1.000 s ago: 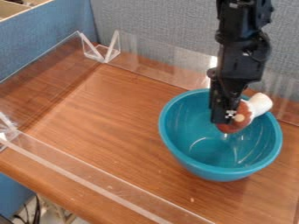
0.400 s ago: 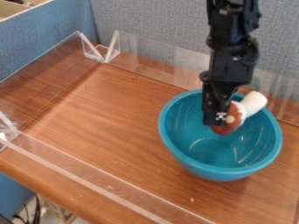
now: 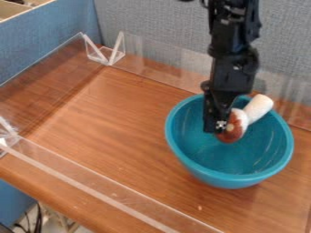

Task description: Put the mushroom in the blue bowl

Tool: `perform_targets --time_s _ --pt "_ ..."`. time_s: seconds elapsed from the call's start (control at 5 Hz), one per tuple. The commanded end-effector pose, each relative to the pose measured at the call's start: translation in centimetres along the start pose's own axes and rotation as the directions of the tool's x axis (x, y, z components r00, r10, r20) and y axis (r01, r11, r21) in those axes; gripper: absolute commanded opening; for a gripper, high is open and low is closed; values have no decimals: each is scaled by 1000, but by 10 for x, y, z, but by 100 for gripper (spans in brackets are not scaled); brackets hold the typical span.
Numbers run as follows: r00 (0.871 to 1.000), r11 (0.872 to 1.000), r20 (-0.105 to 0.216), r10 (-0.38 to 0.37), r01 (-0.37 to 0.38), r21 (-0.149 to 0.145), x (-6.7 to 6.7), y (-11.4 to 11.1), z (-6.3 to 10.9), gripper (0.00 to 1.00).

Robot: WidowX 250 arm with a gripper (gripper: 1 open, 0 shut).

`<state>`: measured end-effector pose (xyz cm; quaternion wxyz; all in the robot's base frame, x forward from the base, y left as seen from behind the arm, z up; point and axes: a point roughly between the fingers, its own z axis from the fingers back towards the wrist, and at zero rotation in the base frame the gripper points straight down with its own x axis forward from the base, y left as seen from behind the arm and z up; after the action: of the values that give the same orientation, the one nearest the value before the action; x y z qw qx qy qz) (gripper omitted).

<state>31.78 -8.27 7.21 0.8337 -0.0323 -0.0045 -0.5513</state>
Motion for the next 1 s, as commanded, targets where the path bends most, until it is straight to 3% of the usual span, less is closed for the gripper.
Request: perform_targets --time_s 0.0,0.8 --pt "1000 999 30 -4 2 53 4 12 15 0" --pt "1000 998 7 -25 25 62 7 15 13 0"
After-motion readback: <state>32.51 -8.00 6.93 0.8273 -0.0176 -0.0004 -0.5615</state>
